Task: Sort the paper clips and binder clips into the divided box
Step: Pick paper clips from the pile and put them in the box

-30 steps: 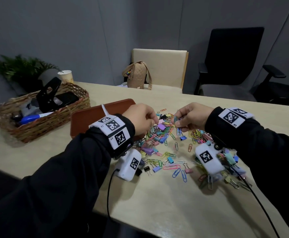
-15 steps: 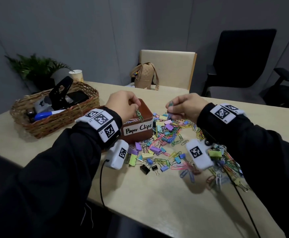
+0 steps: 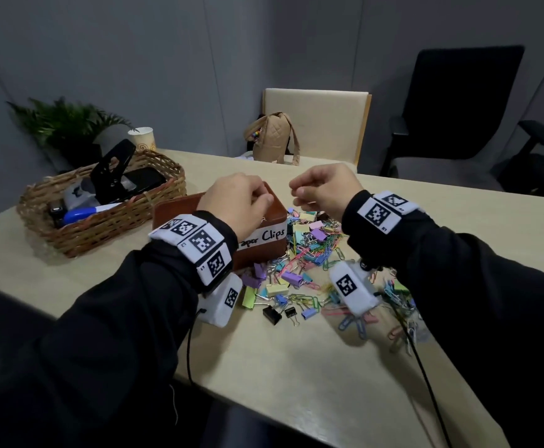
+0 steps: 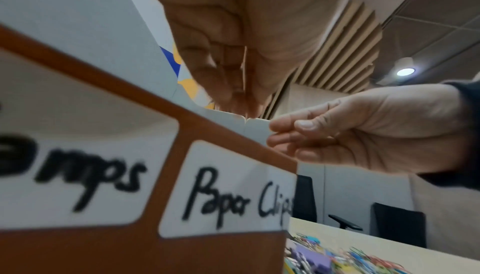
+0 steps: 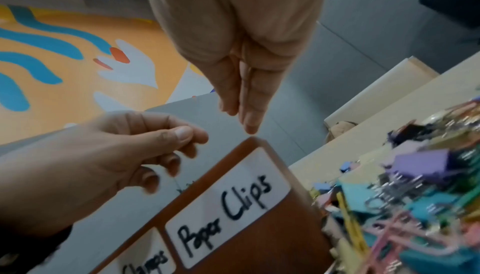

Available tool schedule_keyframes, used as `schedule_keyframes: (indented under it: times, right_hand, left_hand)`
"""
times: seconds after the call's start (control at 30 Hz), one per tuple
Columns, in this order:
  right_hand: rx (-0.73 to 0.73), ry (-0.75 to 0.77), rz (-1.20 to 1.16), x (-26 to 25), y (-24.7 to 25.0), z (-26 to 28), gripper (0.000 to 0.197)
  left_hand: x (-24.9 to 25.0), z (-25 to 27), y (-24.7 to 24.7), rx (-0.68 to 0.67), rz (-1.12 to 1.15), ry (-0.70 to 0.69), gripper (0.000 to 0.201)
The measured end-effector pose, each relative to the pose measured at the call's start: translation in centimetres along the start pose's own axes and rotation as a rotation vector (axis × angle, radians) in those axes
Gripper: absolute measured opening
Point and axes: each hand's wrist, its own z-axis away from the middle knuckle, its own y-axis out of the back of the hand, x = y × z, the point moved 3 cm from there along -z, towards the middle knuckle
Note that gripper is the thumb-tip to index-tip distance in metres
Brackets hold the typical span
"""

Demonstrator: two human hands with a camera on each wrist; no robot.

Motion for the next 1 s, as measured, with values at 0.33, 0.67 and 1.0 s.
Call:
schedule_keyframes:
  times: [0.33,0.67,1.0]
  right_hand:
    - [-0.356,-0.105,1.199,4.3,2.4,0.9,0.038]
    - [-0.507,-0.098,1.312,5.3,2.2,1.8,0.060]
    - [-0.570,-0.043,1.292,5.8,2.8,3.6,0.011]
  left_hand:
    - [4.5,0.9,-5.1,-0.397,0.001,-0.087,0.017]
    - [5.0,0.1,-6.5,-0.530,-0.073,-0.038,0.025]
    - [6.2,0.0,-8.5,-0.653,-0.116,-0.169,0.038]
